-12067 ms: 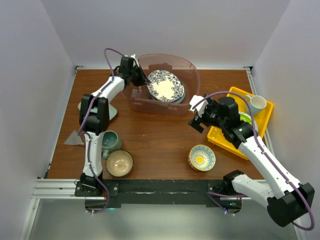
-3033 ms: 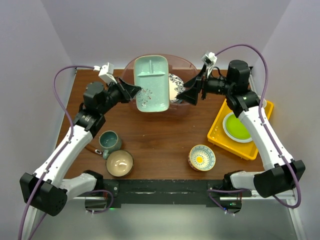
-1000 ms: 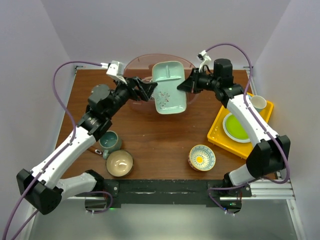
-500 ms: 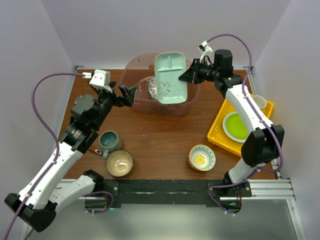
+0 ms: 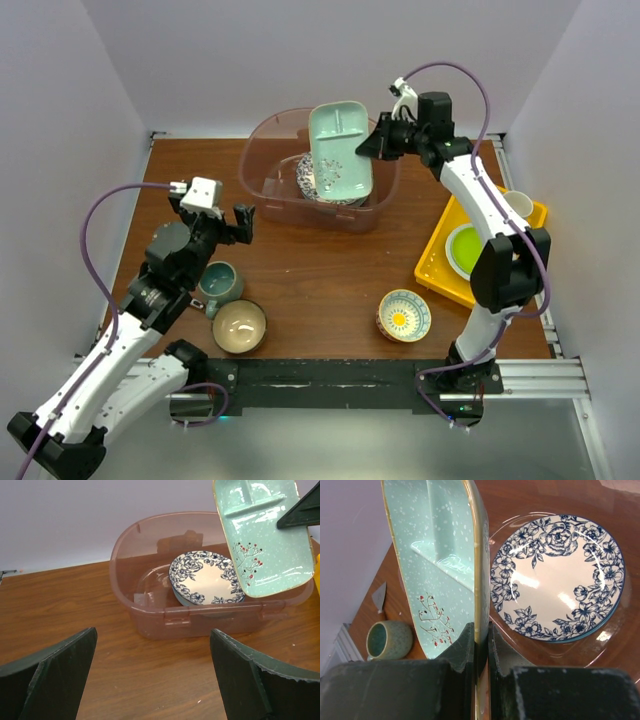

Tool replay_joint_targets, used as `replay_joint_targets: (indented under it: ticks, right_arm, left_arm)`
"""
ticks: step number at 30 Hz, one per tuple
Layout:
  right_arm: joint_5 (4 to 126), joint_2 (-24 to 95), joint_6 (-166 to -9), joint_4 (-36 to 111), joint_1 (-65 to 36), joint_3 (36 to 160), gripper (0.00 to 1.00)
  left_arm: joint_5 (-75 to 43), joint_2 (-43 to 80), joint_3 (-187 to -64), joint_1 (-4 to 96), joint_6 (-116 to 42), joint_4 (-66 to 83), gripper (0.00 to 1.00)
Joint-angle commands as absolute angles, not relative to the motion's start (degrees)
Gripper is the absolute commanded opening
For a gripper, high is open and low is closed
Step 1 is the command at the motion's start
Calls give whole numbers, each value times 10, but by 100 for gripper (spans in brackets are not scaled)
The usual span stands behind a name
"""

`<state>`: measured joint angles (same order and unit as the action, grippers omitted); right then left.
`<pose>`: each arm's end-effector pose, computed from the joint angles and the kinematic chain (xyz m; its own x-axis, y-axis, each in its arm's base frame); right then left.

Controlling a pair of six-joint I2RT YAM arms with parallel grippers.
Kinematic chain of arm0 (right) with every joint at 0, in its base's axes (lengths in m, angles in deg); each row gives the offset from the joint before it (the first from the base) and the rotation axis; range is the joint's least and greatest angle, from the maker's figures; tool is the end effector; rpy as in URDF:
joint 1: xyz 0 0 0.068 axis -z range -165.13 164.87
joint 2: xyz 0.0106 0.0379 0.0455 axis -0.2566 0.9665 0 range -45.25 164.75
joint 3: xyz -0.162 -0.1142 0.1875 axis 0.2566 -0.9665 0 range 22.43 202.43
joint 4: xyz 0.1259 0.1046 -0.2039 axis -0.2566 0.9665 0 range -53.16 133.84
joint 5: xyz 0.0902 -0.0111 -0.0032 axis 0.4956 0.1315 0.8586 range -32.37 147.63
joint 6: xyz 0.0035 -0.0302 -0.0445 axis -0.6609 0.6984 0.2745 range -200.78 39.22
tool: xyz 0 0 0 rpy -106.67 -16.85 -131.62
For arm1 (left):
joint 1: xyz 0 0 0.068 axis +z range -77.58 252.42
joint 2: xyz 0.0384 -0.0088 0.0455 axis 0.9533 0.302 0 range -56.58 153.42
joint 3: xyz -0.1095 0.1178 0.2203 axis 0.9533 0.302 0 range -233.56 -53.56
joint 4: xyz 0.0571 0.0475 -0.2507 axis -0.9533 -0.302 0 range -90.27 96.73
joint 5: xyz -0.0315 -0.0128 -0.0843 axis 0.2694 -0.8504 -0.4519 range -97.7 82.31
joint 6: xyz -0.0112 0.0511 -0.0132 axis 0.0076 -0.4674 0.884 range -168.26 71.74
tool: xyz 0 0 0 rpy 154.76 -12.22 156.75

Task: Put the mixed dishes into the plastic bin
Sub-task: Place the plate in the plastic bin.

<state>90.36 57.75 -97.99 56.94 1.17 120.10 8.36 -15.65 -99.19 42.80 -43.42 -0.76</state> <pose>0.4063 0.1189 0.3631 -0.5979 0.1106 -0.7939 -0.5199 0.7004 0.4891 0.1509 -0.0745 0.3610 -0.0620 -0.0582 -0.9964 0.2305 0.9705 -0.0710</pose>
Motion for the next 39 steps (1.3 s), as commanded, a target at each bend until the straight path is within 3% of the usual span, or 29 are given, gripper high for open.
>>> replay_joint_targets:
  ticks: [1, 39]
  right_arm:
    - [910, 570, -974, 523, 13, 1256, 0]
    - [833, 788, -958, 561, -4, 1396, 1]
  left_arm:
    - [113, -178, -967, 432, -452, 21, 100]
    - [127, -183, -949, 432, -453, 29, 100]
